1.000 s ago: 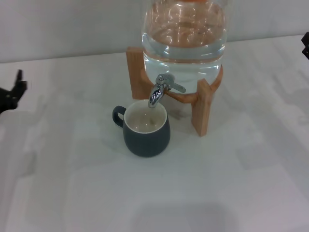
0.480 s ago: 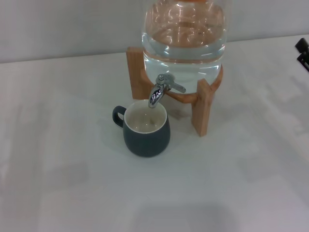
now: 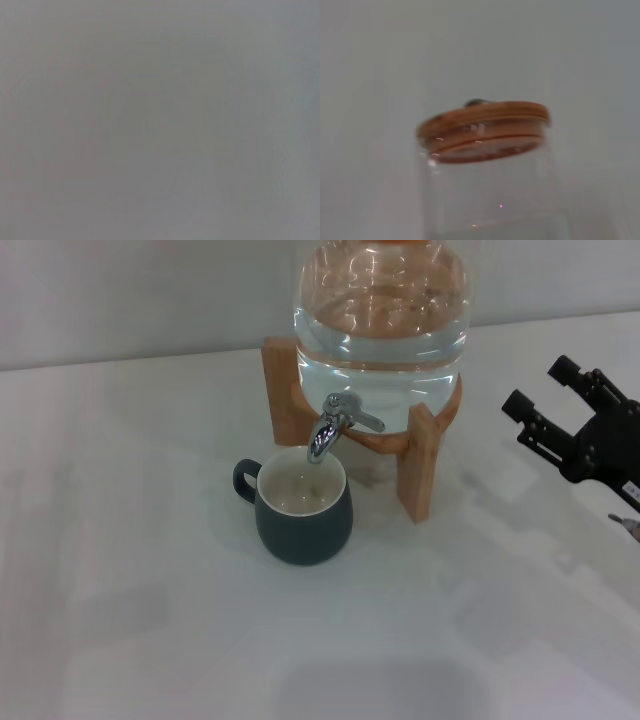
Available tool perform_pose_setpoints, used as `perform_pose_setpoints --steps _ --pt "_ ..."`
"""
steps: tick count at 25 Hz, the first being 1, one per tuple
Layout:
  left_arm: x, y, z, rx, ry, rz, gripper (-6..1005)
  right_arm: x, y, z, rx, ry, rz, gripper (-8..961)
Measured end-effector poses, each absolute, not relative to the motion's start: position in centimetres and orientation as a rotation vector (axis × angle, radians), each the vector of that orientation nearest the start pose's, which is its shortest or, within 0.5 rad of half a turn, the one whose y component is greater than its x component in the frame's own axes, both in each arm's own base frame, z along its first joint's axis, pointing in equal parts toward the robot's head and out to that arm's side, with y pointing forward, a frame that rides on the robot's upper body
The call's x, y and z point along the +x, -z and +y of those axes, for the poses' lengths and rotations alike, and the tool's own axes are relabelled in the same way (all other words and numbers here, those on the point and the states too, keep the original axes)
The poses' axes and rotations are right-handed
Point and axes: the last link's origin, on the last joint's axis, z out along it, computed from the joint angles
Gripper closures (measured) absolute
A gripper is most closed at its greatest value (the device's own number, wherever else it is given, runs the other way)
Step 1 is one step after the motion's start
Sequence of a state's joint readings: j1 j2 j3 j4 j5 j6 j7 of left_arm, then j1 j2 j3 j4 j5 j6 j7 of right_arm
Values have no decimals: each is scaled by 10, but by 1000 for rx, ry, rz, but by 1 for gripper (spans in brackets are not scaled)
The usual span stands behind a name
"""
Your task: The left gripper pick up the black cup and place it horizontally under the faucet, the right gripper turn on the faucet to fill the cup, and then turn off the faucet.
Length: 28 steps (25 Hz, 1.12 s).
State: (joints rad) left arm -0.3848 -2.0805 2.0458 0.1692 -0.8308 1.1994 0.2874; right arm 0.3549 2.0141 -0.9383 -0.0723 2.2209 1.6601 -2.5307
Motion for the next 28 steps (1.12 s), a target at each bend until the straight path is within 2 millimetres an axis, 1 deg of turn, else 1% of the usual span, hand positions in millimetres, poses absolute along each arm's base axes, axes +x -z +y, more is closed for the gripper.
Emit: perform_pose_setpoints --steps 4,7,15,19,28 --pt "-358 -19 317 -1414 336 -301 109 309 -17 265 -1915 -1218 417 109" --pt "-359 -18 316 -1415 334 -306 109 306 -13 262 -1951 -1235 426 109" --pt "-360 -14 315 -1430 326 -323 109 286 2 273 -2067 -1279 415 110" --pt "-357 -10 315 -1453 331 -314 109 279 10 279 -2116 -1284 419 110" --pt "-355 -8 315 -1466 334 -308 108 271 22 284 -2201 -1267 435 110"
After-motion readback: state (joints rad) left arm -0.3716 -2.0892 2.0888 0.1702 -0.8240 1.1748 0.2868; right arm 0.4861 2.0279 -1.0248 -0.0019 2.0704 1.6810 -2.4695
